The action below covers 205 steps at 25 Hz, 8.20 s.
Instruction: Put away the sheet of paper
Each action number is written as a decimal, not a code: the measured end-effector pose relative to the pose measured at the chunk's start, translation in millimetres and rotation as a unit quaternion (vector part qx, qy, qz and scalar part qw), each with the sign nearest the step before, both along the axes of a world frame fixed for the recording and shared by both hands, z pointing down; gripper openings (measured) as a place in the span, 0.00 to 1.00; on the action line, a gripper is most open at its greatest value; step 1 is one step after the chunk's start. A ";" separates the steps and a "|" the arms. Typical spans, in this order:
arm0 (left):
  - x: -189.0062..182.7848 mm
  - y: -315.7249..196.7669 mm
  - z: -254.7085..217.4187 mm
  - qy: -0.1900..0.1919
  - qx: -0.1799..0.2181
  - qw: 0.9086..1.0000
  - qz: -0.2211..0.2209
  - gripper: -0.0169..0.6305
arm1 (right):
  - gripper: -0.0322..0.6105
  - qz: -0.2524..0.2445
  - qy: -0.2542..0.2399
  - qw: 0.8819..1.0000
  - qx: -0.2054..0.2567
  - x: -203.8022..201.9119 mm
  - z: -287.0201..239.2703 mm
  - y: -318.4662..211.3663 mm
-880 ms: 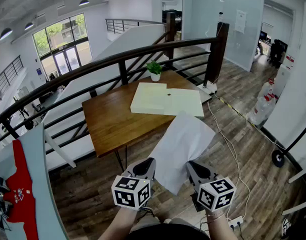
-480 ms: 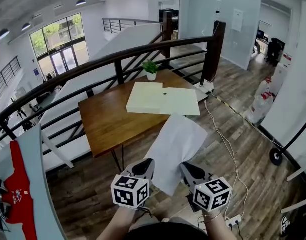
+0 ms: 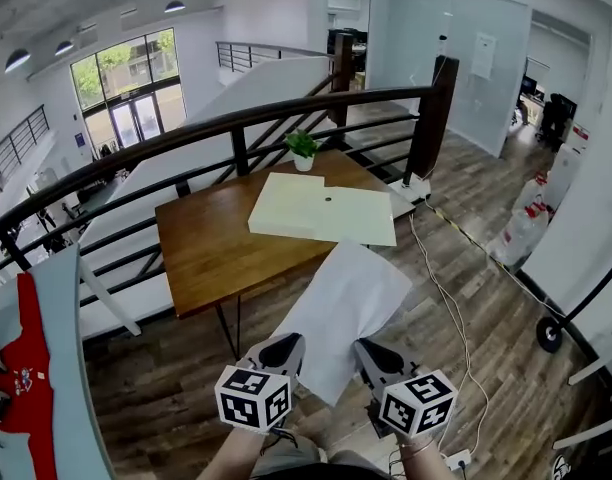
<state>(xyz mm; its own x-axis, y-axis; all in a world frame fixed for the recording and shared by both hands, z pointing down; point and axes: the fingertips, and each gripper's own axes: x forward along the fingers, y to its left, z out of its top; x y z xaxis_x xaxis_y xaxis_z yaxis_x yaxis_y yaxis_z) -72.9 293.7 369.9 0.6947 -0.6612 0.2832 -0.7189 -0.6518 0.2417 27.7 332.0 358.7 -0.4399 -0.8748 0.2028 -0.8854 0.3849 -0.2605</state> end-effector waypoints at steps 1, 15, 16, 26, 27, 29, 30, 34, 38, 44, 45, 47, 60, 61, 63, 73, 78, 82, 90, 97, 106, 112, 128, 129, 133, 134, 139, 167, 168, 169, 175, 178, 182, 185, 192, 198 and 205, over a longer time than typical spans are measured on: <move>1.7 0.4 1.3 -0.002 -0.001 1.000 0.000 0.08 | 0.10 -0.001 0.001 1.000 0.000 1.5 1.0 -1.9; 20.3 -47.7 12.9 -0.008 -0.014 1.000 0.023 0.08 | 0.10 0.001 -0.012 1.000 -0.022 11.6 19.5 -54.4; 20.2 -56.1 14.4 -0.007 -0.018 1.000 0.025 0.08 | 0.10 0.001 -0.012 1.000 -0.023 10.9 19.8 -62.9; 19.0 -168.0 6.2 -0.001 -0.022 0.999 0.042 0.08 | 0.10 0.027 -0.008 0.999 -0.024 20.7 15.4 -166.6; 18.6 -177.6 6.3 -0.003 -0.022 0.999 0.045 0.08 | 0.10 0.032 -0.008 0.999 -0.026 21.6 16.0 -176.0; 15.5 -196.6 7.1 -0.006 -0.022 0.999 0.050 0.08 | 0.10 0.039 -0.009 0.999 -0.027 20.7 16.2 -194.7; 13.4 -206.3 7.4 -0.007 -0.022 0.998 0.051 0.08 | 0.10 0.041 -0.009 0.999 -0.026 19.4 15.5 -204.2; 11.6 -239.5 8.8 -0.007 -0.028 0.998 0.063 0.08 | 0.10 0.053 -0.005 0.998 -0.025 17.4 11.5 -236.8; 12.3 -258.5 11.8 0.002 -0.037 0.997 0.072 0.08 | 0.10 0.065 -0.001 0.997 -0.037 17.5 16.3 -256.3; 7.4 -276.8 20.2 0.010 -0.054 0.996 0.076 0.08 | 0.10 0.074 0.007 0.996 -0.039 16.9 15.0 -276.0; 8.0 -278.9 21.4 0.010 -0.057 0.995 0.077 0.08 | 0.10 0.076 0.008 0.996 -0.040 17.9 14.7 -278.3; 10.7 -282.7 22.6 0.010 -0.059 0.995 0.081 0.08 | 0.10 0.080 0.009 0.996 -0.042 20.8 14.9 -282.2; 24.3 -339.7 29.6 0.011 -0.059 0.996 0.069 0.08 | 0.10 0.089 0.011 0.996 -0.031 57.0 16.8 -339.6; 26.1 -345.5 29.9 0.011 -0.059 0.996 0.066 0.08 | 0.10 0.088 0.010 0.996 -0.028 62.0 15.4 -346.6; 30.2 -356.5 31.0 0.008 -0.060 0.996 0.062 0.08 | 0.10 0.089 0.009 0.996 -0.025 72.1 13.5 -361.1; 65.2 -423.9 20.7 0.006 -0.059 0.998 0.039 0.08 | 0.10 0.077 0.006 0.997 -0.019 119.0 0.6 -434.1; 80.1 -445.9 25.1 -0.004 -0.066 0.997 0.026 0.08 | 0.10 0.051 0.008 0.998 -0.038 143.0 7.7 -459.3; 85.6 -457.3 30.6 -0.011 -0.077 0.997 0.013 0.08 | 0.10 0.032 0.012 0.997 -0.068 157.0 21.4 -469.5; 85.8 -472.5 50.4 -0.023 -0.107 0.994 -0.013 0.08 | 0.10 -0.018 0.008 0.991 -0.131 162.9 58.4 -483.3; 84.4 -481.1 67.3 -0.033 -0.131 0.990 -0.025 0.08 | 0.10 -0.054 0.011 0.982 -0.180 158.4 89.6 -493.0; 88.4 -484.1 89.5 -0.043 -0.163 0.986 -0.011 0.08 | 0.10 -0.084 0.005 0.970 -0.229 149.2 124.3 -504.1; 88.7 -482.8 98.0 -0.039 -0.183 0.982 -0.012 0.08 | 0.10 -0.094 0.003 0.959 -0.267 150.1 147.5 -507.3; 90.0 -500.0 97.0 -0.022 -0.193 0.980 -0.047 0.08 | 0.10 -0.112 0.002 0.943 -0.315 144.0 179.7 -538.1; 88.8 -500.5 96.7 -0.023 -0.193 0.980 -0.052 0.08 | 0.10 -0.116 0.000 0.941 -0.317 142.9 180.7 -538.3; 86.9 -501.3 97.7 -0.026 -0.193 0.979 -0.064 0.08 | 0.10 -0.133 -0.001 0.938 -0.320 138.2 184.6 -541.3; 87.5 -501.2 97.9 -0.027 -0.193 0.979 -0.065 0.08 | 0.10 -0.137 -0.001 0.938 -0.319 137.0 184.8 -543.1; 84.4 -501.6 98.0 -0.032 -0.192 0.978 -0.075 0.08 | 0.10 -0.151 -0.014 0.939 -0.309 126.3 181.7 -550.1; 39.8 -512.6 101.9 -0.032 -0.200 0.974 -0.097 0.08 | 0.10 -0.132 -0.028 0.940 -0.313 63.4 189.6 -576.9; 38.2 -512.7 101.9 -0.031 -0.199 0.975 -0.097 0.08 | 0.10 -0.133 -0.028 0.941 -0.311 60.4 189.3 -578.0; 36.8 -512.6 101.9 -0.029 -0.199 0.975 -0.096 0.08 | 0.10 -0.134 -0.027 0.941 -0.310 57.3 188.9 -578.9; 35.7 -507.7 101.7 -0.017 -0.199 0.978 -0.066 0.08 | 0.10 -0.148 -0.039 0.941 -0.303 35.6 186.3 -581.0; 32.0 -506.2 103.2 -0.016 -0.201 0.977 -0.063 0.08 | 0.10 -0.147 -0.038 0.941 -0.302 29.0 186.6 -582.3; 27.7 -505.6 103.5 -0.018 -0.200 0.978 -0.060 0.08 | 0.11 -0.148 -0.036 0.942 -0.300 21.3 187.4 -584.2; 26.0 -503.4 103.6 -0.018 -0.202 0.978 -0.055 0.08 | 0.12 -0.146 -0.033 0.941 -0.303 16.5 188.8 -585.0; 24.7 -502.1 106.4 -0.018 -0.206 0.977 -0.046 0.08 | 0.23 -0.147 -0.028 0.939 -0.311 2.2 195.1 -589.1; 21.4 -501.1 107.1 -0.019 -0.207 0.977 -0.039 0.08 | 0.26 -0.145 -0.025 0.939 -0.311 -6.5 196.6 -592.0; 23.1 -505.9 105.4 -0.020 -0.199 0.979 -0.023 0.08 | 0.26 -0.126 -0.032 0.946 -0.298 1.3 188.1 -591.0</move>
